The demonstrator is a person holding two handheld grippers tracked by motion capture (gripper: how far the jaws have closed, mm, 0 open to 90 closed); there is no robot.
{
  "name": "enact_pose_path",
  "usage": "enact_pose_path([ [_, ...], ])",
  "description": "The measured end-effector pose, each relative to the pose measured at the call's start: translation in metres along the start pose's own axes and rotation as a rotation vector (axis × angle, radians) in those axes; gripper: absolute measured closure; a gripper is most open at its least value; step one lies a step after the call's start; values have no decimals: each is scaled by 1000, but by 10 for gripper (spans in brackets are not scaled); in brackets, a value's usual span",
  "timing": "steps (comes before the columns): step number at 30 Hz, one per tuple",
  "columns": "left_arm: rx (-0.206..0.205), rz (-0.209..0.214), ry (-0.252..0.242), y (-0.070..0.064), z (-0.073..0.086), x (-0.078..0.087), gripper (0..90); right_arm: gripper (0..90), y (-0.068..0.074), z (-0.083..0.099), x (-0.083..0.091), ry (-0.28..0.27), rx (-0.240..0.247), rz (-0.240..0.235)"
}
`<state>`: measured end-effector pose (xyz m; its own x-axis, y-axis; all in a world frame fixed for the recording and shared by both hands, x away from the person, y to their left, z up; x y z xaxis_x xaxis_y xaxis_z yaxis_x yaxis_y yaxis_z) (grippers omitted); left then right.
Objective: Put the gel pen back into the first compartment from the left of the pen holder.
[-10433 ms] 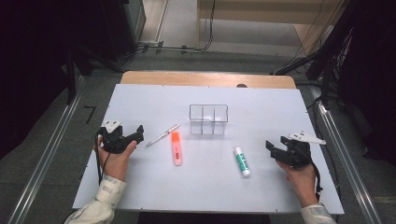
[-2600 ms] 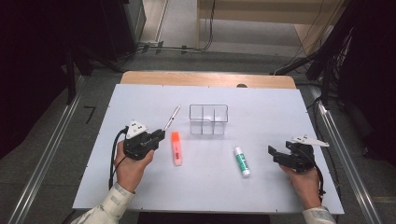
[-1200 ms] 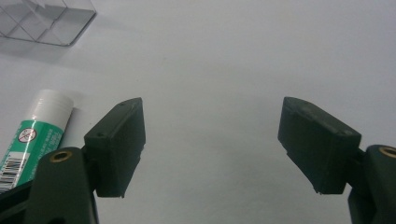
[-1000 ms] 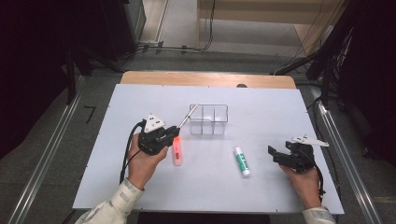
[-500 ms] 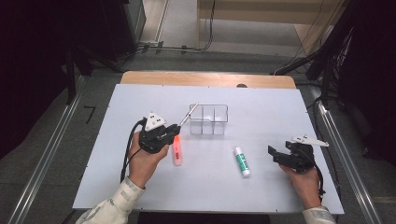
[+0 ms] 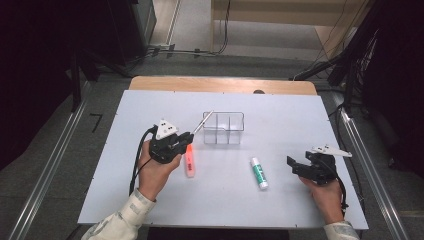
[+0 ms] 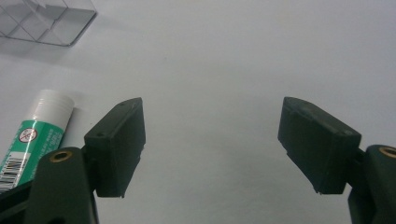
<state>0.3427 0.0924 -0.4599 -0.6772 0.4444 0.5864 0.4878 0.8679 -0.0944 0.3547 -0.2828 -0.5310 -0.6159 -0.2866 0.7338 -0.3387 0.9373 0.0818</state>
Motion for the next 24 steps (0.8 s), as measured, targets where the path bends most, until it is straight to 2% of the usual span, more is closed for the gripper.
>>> enact_pose_path([
  [24,-6,-15,-11,-1,-8,-1,813,220,0,0,0,2,0,-3],
])
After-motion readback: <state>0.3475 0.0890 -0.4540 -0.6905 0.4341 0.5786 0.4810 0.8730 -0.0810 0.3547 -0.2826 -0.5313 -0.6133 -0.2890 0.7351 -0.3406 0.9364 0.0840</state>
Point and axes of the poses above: each handheld gripper's, and its own axes: x roughly backward along the jaws, z roughly out of its underside, y roughly to its left, the point moved 8 cm from there along -x, roughly forward along the jaws, and after that the axes turned 6 degrees about y, right-handed, at the moved point
